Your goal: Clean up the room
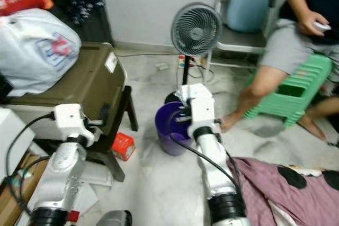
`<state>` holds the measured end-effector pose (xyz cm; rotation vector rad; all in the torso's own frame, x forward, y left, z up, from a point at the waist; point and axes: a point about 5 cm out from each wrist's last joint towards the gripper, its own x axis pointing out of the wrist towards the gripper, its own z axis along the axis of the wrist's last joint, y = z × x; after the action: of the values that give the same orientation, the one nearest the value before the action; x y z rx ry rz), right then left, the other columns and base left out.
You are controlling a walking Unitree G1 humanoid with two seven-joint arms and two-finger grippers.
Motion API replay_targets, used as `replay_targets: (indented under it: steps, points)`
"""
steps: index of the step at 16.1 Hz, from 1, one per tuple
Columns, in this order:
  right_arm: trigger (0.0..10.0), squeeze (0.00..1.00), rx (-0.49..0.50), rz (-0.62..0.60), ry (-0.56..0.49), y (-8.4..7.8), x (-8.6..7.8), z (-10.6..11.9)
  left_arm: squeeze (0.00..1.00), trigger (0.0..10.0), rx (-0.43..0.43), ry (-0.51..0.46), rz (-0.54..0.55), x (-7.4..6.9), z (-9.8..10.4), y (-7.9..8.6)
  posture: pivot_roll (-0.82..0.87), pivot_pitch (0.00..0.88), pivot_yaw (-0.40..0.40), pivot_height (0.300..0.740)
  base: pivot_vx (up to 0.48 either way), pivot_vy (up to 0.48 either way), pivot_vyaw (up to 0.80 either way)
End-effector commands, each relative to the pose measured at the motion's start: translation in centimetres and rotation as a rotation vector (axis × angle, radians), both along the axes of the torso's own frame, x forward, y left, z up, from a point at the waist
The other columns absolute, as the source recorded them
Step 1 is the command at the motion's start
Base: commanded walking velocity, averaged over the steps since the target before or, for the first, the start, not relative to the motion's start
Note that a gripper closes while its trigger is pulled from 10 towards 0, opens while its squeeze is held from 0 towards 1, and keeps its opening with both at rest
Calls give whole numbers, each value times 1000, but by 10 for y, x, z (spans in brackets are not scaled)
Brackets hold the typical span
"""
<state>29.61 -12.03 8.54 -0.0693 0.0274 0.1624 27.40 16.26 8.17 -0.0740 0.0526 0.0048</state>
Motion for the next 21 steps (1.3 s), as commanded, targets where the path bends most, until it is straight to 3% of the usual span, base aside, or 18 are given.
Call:
replay_targets:
  steps: [1, 10, 16, 21]
  points:
    - [10000, 0, 2, -2, -11, -2, 1, 3, 0, 10000, 0, -21, -7, 1, 5, -2, 41, 0, -7, 740, 0, 0, 644]
    - [10000, 0, -1, -7, -9, -3, 3, 3, 0, 10000, -4, -24, -17, 3, 5, -3, 38, 0, -9, 740, 0, 0, 425]
    - [10000, 0, 14, -26, 12, -5, 4, 1, 0, 10000, -8, -26, -20, 3, 5, -4, 38, 0, -9, 740, 40, 0, 0]
    - [10000, 0, 18, -31, 15, -6, 4, 1, 0, 10000, -9, -24, -20, 3, 5, -4, 38, 0, -10, 740, 48, 0, -640]
